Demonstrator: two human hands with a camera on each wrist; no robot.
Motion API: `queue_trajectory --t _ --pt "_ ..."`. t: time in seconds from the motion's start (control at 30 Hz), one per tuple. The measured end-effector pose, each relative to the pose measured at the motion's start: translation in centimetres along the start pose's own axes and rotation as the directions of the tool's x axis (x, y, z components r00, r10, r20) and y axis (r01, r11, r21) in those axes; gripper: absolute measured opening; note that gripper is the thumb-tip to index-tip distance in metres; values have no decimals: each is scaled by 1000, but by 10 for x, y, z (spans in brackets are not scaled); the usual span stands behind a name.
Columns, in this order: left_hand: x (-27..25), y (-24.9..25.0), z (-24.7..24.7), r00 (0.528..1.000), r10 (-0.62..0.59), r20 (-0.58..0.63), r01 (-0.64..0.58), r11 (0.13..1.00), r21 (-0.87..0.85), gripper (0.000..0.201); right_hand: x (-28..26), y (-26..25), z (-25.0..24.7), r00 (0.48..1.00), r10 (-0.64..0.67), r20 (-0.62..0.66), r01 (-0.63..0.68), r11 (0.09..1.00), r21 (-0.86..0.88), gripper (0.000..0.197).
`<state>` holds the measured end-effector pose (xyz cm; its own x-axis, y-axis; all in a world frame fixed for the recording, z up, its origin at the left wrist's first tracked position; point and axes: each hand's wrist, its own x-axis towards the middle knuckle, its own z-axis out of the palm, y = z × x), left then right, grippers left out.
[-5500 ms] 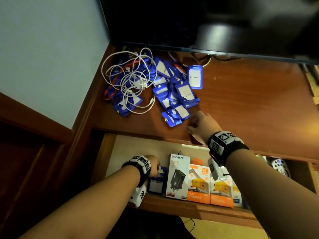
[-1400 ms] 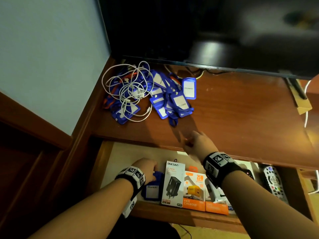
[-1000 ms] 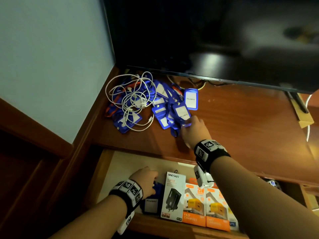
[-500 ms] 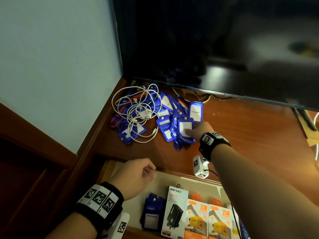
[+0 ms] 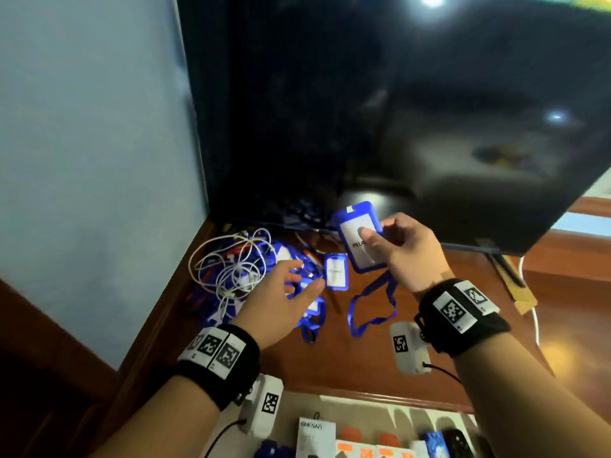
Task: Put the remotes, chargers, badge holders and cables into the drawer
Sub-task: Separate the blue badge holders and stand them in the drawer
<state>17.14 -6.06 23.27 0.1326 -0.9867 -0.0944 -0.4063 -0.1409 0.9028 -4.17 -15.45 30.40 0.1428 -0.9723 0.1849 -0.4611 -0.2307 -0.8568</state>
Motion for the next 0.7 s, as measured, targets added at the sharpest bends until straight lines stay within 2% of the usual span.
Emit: queue_trajectory --t 0.1,0.17,0.2,0.33,0.43,0.47,0.57,0.63,0.7 --pt "19 27 3 992 106 63 -103 993 -58 105 -4 -32 -23 1000 -20 -7 21 987 160 29" --pt "27 52 7 975 185 125 -184 983 -20 114 -5 -50 -34 999 -39 -25 44 971 236 28" --pt "28 64 10 964 214 158 -217 976 7 109 -6 -58 -38 998 -53 -22 57 964 259 28" --pt "31 109 35 890 323 320 -330 943 -33 65 -8 -88 -52 995 -103 -5 99 931 351 25" --pt "38 113 45 916 341 210 -309 936 -171 23 -10 -101 -63 993 -116 12 101 905 414 16" --pt "37 112 41 929 320 186 -277 935 -223 18 -10 -102 -68 992 -124 -2 113 901 419 16" --pt "29 109 14 950 287 124 -244 929 -278 31 -11 -94 -85 988 -145 -47 152 914 375 15" --pt "22 104 -8 953 289 91 -260 934 -246 28 -13 -83 -96 989 -134 -66 147 943 300 15" --pt "18 96 -28 943 324 79 -314 943 -112 20 -17 -71 -99 991 -127 -47 134 963 234 15"
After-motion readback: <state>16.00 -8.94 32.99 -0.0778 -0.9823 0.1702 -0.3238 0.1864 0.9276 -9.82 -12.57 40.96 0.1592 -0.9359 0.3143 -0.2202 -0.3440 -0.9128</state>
